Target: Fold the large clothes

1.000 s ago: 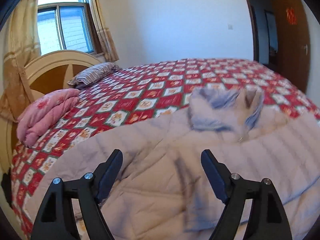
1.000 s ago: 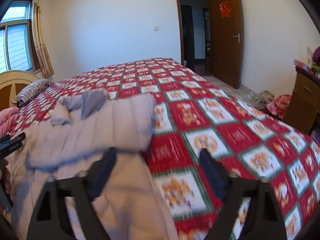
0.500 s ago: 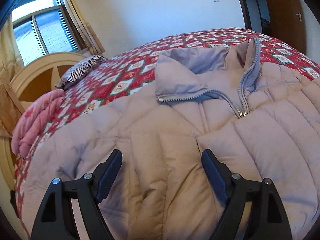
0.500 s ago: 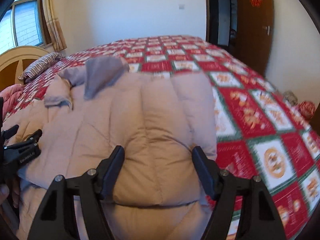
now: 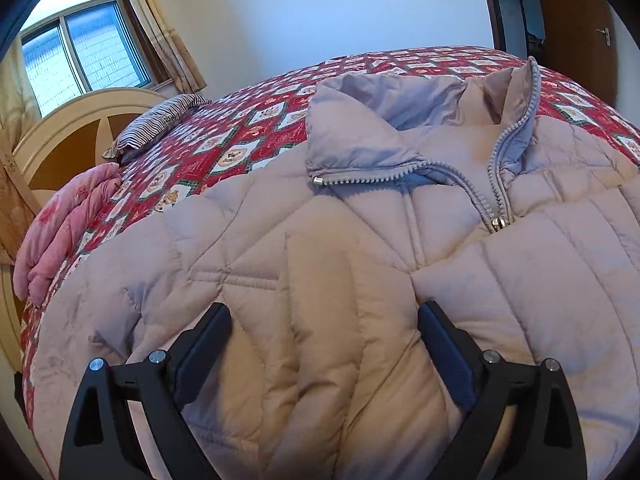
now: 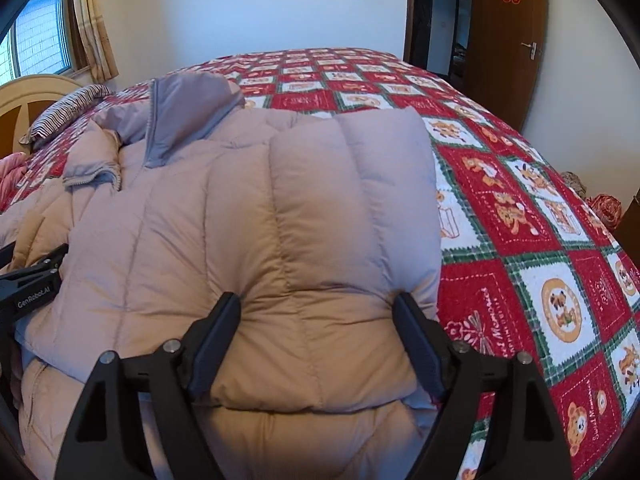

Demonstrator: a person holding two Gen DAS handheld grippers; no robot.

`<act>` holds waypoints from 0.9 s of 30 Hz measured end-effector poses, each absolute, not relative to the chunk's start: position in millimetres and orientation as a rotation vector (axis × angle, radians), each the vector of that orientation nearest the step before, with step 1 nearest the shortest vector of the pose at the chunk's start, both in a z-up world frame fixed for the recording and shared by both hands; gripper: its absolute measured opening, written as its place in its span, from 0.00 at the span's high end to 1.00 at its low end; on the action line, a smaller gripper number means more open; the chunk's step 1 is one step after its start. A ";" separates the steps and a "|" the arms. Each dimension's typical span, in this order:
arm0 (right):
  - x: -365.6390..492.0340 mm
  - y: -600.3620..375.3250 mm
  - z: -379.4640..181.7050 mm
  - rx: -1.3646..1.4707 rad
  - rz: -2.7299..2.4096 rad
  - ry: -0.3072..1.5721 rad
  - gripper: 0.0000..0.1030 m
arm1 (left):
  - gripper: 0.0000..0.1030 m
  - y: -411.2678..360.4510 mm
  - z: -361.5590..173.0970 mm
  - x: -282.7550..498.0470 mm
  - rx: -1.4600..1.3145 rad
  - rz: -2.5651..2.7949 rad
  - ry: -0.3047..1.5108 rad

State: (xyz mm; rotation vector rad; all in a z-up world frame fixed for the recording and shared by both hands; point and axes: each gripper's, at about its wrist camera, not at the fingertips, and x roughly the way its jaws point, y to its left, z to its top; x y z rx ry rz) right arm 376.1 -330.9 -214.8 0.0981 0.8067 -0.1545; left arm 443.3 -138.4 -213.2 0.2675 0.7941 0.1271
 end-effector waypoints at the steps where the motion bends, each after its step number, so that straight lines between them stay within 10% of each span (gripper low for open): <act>1: 377.2 -331.2 -216.1 0.099 -0.159 0.815 0.18 | 0.07 -138.8 -213.6 443.6 0.270 0.129 0.795; 27: 385.6 -332.7 -222.8 0.078 -0.210 0.854 0.08 | 0.06 -133.4 -212.3 447.5 0.244 0.107 0.825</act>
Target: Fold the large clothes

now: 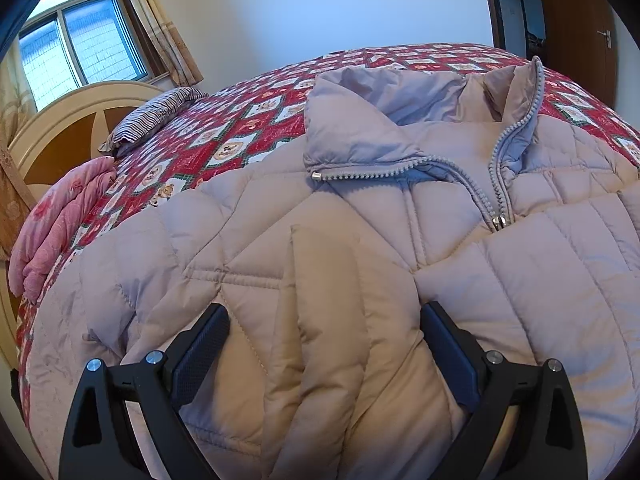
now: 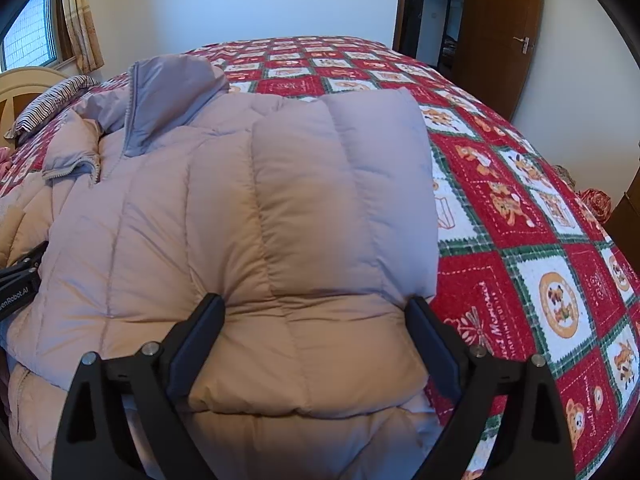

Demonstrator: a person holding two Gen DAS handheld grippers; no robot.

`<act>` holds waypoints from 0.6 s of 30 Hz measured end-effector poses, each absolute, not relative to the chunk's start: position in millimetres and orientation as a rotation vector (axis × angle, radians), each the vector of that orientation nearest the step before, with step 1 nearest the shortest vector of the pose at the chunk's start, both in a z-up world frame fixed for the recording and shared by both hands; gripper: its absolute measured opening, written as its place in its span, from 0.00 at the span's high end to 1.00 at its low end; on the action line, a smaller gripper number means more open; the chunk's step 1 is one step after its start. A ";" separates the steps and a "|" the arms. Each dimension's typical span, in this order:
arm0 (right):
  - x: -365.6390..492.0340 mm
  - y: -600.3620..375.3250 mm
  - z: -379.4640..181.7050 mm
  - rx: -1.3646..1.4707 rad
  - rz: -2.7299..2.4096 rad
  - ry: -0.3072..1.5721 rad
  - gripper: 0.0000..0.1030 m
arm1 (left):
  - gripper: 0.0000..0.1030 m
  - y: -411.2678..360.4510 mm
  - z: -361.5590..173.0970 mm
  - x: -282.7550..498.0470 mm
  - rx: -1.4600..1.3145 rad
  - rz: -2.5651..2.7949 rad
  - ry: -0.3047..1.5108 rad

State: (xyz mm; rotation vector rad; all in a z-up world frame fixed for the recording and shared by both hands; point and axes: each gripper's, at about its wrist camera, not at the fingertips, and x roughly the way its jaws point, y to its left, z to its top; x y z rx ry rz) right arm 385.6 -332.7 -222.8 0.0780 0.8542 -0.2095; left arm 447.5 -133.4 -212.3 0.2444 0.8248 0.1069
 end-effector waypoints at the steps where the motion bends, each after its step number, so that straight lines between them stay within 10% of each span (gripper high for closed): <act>1: 386.2 -332.5 -222.8 0.075 -0.212 0.856 0.08 | 0.06 -131.7 -209.5 446.9 0.245 0.093 0.833; 18: 301.6 -294.4 -160.7 0.104 -0.125 0.716 0.04 | 0.06 103.3 -122.8 322.5 0.161 0.301 0.639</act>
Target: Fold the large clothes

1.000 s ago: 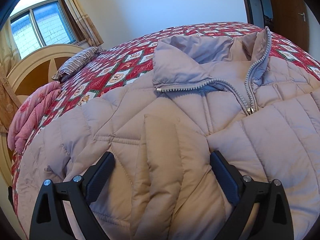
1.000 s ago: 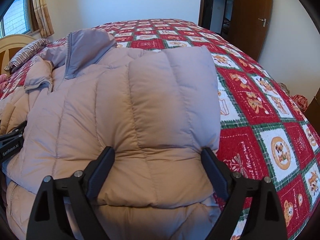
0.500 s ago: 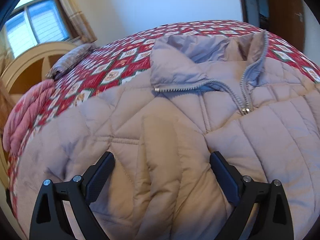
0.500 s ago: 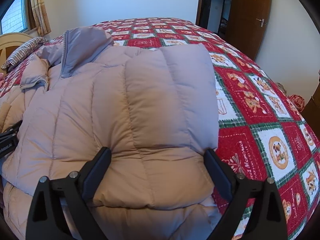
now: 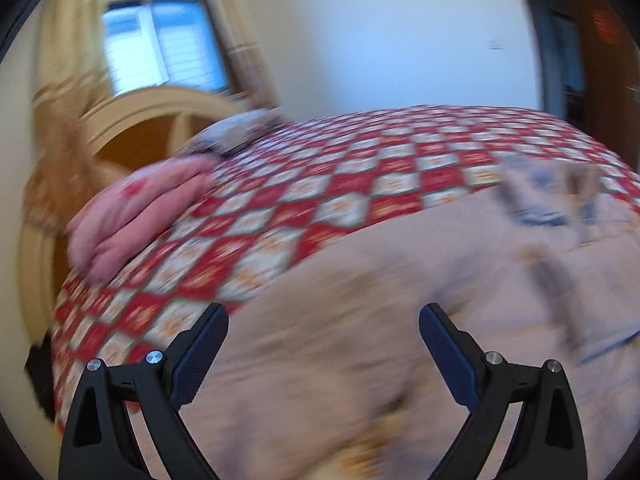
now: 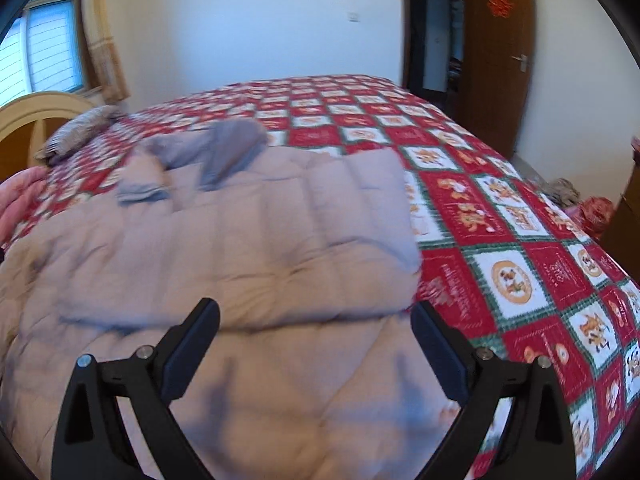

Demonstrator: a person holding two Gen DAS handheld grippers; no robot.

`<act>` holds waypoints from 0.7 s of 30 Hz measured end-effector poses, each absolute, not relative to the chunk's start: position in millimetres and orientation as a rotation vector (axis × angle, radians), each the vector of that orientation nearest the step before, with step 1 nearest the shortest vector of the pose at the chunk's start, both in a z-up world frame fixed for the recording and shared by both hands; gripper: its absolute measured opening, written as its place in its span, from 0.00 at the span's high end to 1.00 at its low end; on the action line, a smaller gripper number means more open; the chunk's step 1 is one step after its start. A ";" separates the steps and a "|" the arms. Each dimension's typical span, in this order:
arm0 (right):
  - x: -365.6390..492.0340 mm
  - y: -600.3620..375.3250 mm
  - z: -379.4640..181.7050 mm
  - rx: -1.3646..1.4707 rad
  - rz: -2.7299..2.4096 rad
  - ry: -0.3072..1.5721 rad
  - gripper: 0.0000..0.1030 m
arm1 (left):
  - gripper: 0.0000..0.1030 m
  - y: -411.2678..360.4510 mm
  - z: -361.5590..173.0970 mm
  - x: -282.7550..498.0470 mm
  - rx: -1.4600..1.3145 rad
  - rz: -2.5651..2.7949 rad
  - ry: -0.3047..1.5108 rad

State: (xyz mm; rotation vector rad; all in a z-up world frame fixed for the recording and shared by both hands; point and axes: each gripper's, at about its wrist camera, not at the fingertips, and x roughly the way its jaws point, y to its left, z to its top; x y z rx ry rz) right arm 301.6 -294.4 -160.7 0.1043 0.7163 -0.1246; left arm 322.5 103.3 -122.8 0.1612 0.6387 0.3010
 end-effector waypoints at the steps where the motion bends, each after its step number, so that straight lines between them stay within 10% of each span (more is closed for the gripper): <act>1: 294.9 -286.3 -158.8 0.094 -0.099 0.708 0.04 | 0.06 122.6 -126.9 314.7 0.147 0.339 0.646; 15: 259.5 -181.6 -172.9 0.004 0.117 0.689 0.04 | 0.07 263.0 -203.8 225.5 -0.126 0.567 0.840; 17: 256.1 -172.4 -171.8 -0.024 0.135 0.680 0.04 | 0.29 255.1 -207.2 224.3 -0.148 0.530 0.847; 19: 252.3 -168.1 -169.8 -0.044 0.136 0.666 0.04 | 0.85 243.6 -208.9 226.3 -0.135 0.492 0.865; 21: 249.7 -168.3 -167.5 -0.045 0.130 0.655 0.04 | 0.92 232.4 -199.8 225.3 -0.123 0.465 0.841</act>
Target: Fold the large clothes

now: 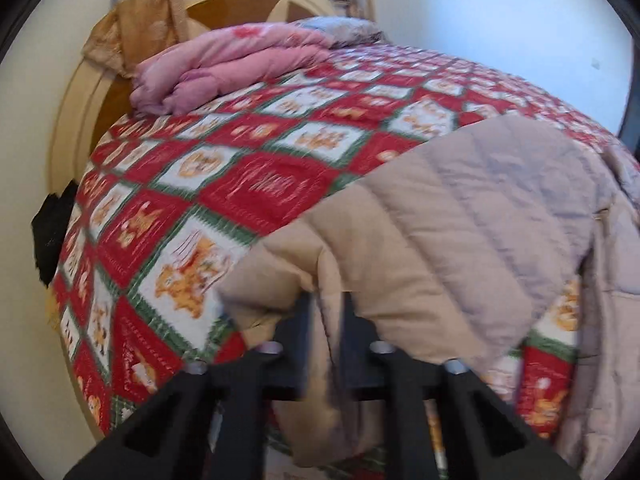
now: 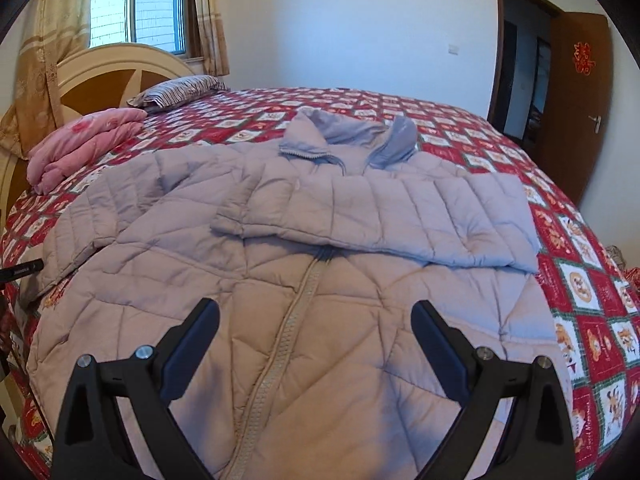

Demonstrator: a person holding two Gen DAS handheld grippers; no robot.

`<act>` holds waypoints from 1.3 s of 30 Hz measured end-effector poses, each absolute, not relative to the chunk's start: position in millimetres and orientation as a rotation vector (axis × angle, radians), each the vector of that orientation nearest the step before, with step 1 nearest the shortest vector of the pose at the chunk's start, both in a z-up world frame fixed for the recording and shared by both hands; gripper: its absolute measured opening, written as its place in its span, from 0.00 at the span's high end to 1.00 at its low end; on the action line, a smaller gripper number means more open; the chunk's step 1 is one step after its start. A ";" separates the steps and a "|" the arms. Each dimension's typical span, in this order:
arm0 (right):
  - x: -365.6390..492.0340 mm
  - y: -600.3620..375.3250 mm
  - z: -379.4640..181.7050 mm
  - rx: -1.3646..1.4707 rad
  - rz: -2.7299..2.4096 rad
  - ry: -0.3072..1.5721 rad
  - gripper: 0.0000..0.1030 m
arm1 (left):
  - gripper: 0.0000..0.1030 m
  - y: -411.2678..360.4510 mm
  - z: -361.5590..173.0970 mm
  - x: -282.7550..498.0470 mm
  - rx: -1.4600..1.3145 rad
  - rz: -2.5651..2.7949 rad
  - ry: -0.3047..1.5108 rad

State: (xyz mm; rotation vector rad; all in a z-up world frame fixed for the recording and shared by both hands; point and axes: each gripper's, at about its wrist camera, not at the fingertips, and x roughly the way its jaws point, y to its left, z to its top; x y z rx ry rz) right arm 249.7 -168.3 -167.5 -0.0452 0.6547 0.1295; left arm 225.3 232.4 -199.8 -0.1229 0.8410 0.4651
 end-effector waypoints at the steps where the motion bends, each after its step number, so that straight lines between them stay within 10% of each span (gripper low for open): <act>1: 248.4 -172.0 -165.3 -0.037 0.124 0.646 0.04 | 0.92 228.0 -193.1 225.5 -0.111 0.461 0.823; 13: 238.6 -217.7 -156.0 0.109 0.020 0.595 0.04 | 0.94 105.2 -73.6 247.3 0.079 0.267 0.513; 26: 219.8 -285.9 -158.7 0.210 -0.097 0.580 0.04 | 0.92 -99.6 -64.2 296.2 0.252 -0.045 0.450; 29: 218.2 -297.8 -164.6 0.232 -0.114 0.600 0.04 | 0.72 -142.9 -77.4 295.8 0.322 -0.078 0.467; 31: 217.9 -302.2 -169.1 0.237 -0.116 0.619 0.04 | 0.27 -153.9 -80.9 292.0 0.329 -0.076 0.450; 33: 217.9 -305.5 -171.8 0.234 -0.121 0.630 0.04 | 0.06 -157.4 -81.3 285.3 0.326 -0.048 0.404; 39: 224.8 -306.3 -171.8 0.230 -0.132 0.648 0.02 | 0.05 -114.4 -80.4 291.8 0.301 0.028 0.388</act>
